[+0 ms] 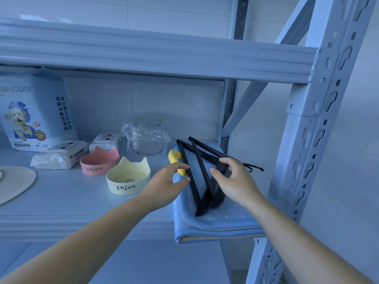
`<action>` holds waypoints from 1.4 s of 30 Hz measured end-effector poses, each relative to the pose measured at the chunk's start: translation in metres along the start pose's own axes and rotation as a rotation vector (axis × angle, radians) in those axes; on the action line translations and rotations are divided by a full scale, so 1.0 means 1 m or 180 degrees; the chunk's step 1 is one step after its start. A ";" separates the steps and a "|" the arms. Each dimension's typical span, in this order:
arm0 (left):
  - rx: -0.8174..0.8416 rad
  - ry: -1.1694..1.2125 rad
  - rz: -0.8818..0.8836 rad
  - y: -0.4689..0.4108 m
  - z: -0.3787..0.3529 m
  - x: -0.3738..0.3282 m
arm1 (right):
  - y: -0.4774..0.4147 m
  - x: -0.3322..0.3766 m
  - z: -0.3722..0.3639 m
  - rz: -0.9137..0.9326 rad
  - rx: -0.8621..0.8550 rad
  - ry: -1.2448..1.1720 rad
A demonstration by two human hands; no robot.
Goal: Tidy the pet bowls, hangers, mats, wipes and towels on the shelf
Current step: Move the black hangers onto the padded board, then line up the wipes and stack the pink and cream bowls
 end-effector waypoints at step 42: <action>-0.0285 -0.1351 0.0353 -0.092 0.321 0.310 | -0.179 0.216 -0.356 0.0729 0.1067 0.0635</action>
Point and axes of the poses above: each hand's wrist, its own y-axis away from the middle knuckle, its own z-axis out of the back of the hand, x = y × z, the point moved 3 cm from there along -y, towards the middle knuckle
